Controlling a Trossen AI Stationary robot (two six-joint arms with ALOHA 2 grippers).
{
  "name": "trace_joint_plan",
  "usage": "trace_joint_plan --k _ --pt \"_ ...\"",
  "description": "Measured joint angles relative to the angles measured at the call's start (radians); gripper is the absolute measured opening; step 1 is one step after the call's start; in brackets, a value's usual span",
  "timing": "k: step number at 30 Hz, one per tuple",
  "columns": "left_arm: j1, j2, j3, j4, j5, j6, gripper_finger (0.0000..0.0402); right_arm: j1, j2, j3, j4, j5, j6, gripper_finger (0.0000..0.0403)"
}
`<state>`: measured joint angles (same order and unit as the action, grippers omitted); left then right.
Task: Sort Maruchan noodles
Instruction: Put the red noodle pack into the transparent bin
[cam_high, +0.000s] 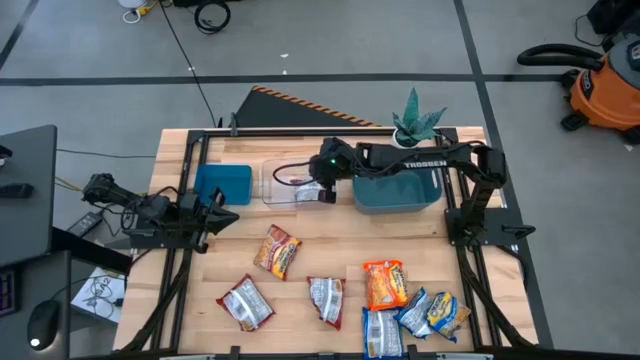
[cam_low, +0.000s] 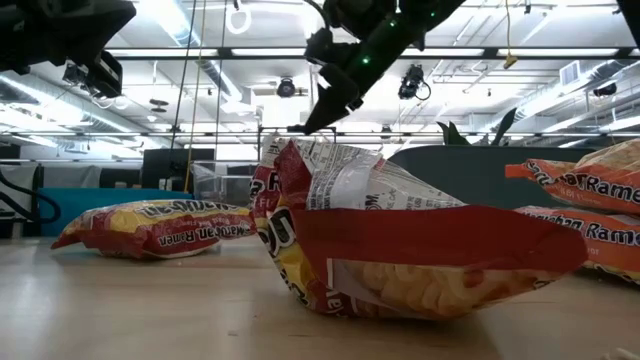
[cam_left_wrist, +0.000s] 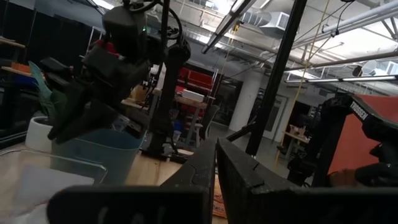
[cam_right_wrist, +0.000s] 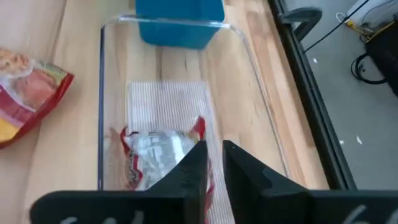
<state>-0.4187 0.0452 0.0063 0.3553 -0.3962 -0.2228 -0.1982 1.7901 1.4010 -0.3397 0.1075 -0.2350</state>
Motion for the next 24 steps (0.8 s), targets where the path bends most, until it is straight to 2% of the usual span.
trace_joint_plan --k 4,7,16,24 --pt "0.000 0.000 0.000 -0.001 0.000 0.000 0.0023 0.011 0.000 0.000 -0.025 -0.001 -0.003 0.0079" --pt "0.000 0.000 0.000 -0.001 0.000 0.000 0.0023 0.030 0.000 0.000 -0.026 -0.043 -0.027 0.0087" --pt "0.000 0.000 0.000 -0.001 0.000 0.001 0.0023 0.147 0.002 0.000 0.012 -0.065 -0.096 0.0091" --pt "0.000 0.000 0.000 -0.003 0.000 0.001 0.0023 0.259 0.062 0.000 0.094 -0.176 -0.117 0.0096"
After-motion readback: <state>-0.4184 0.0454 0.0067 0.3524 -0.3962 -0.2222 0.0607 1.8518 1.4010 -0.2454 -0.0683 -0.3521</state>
